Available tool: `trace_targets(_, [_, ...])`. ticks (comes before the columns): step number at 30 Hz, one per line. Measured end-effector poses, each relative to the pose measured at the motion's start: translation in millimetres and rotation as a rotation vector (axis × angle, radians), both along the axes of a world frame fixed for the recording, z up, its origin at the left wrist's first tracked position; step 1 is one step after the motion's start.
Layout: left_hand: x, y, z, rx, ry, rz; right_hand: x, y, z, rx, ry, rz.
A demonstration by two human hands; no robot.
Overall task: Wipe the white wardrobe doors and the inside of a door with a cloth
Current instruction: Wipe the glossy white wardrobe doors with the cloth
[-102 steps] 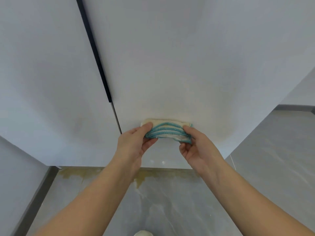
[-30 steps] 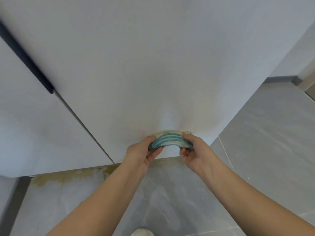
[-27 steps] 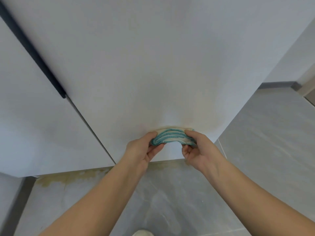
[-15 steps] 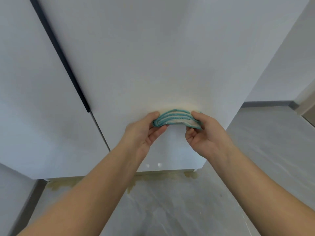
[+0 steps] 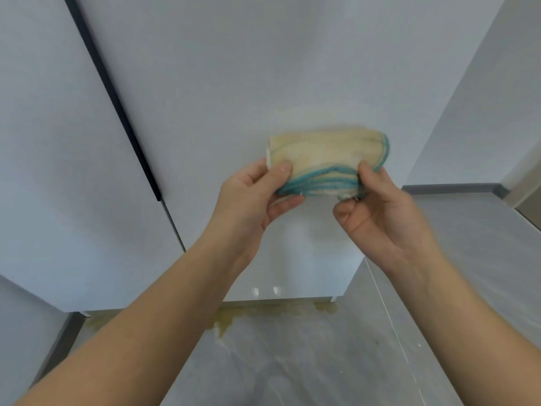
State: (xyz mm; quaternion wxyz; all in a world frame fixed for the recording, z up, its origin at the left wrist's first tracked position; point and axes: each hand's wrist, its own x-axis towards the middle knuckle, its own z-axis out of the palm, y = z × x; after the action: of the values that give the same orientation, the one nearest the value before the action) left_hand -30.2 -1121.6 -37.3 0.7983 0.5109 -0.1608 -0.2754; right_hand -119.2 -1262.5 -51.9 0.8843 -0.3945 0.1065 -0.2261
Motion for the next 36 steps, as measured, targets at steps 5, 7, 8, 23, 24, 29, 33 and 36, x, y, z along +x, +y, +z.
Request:
trace_targets(5, [-10,-17,-89,0.275,0.235,-0.133,-30,-18,-88,0.125,0.305,-0.06])
trace_targets(7, [-16,-30,-136,0.383,0.329,-0.183,-41,-24,-125,0.173,0.459,-0.112])
trace_targets(8, [-19,-37,-159,0.428,0.374,-0.207,-45,-27,-147,0.199,0.532,-0.153])
trace_targets(23, [-12,-118,-378,0.718,0.796,-0.044,-7,-76,-362,0.356,1.052,-0.426])
trace_targets(24, [-10,-121,-380,0.702,0.802,-0.021,-4,-77,-363,0.353,1.056,-0.441])
trace_targets(29, [-7,-126,-377,0.643,0.81,0.048,6,-78,-356,0.384,1.036,-0.536])
trace_targets(33, [-13,-128,-360,0.573,0.793,0.065,4,-78,-339,0.383,1.007,-0.591])
trace_targets(36, [-17,-128,-340,0.521,0.779,0.065,3,-77,-319,0.373,0.956,-0.608])
